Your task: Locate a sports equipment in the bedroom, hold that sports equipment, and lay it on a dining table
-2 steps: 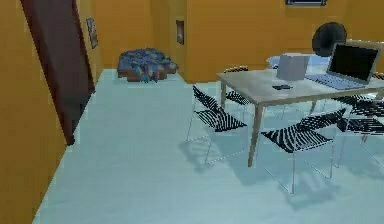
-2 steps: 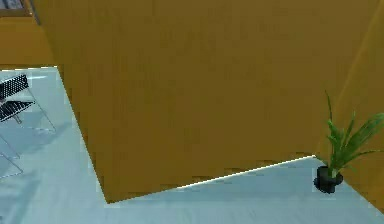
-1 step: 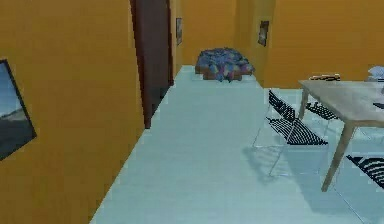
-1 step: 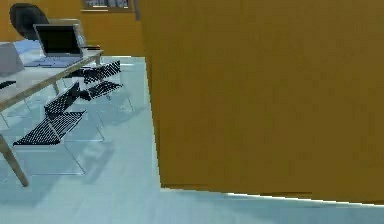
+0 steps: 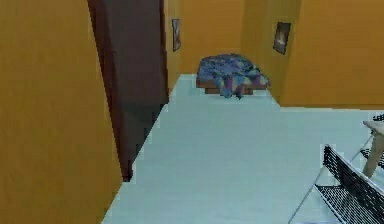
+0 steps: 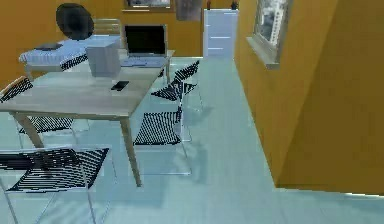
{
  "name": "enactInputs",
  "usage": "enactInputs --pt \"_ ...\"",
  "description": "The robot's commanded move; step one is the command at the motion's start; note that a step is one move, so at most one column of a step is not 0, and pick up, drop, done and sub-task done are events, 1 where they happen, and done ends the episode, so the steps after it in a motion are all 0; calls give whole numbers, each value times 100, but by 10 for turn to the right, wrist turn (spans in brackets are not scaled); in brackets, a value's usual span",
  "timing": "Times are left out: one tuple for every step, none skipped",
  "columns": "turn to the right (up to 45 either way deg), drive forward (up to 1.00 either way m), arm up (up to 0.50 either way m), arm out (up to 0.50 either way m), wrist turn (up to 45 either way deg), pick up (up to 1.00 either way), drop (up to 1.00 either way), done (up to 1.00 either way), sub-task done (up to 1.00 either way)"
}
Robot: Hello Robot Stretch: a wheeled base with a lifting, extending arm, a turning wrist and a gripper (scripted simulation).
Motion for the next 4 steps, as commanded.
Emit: enactInputs --pt "0 100 0 0 0 0 0 0 0" --pt "-60 0 0 0 0 0 0 0 0" --pt "0 80 0 0 0 0 0 0 0" --pt "-270 0 0 0 0 0 0 0 0"
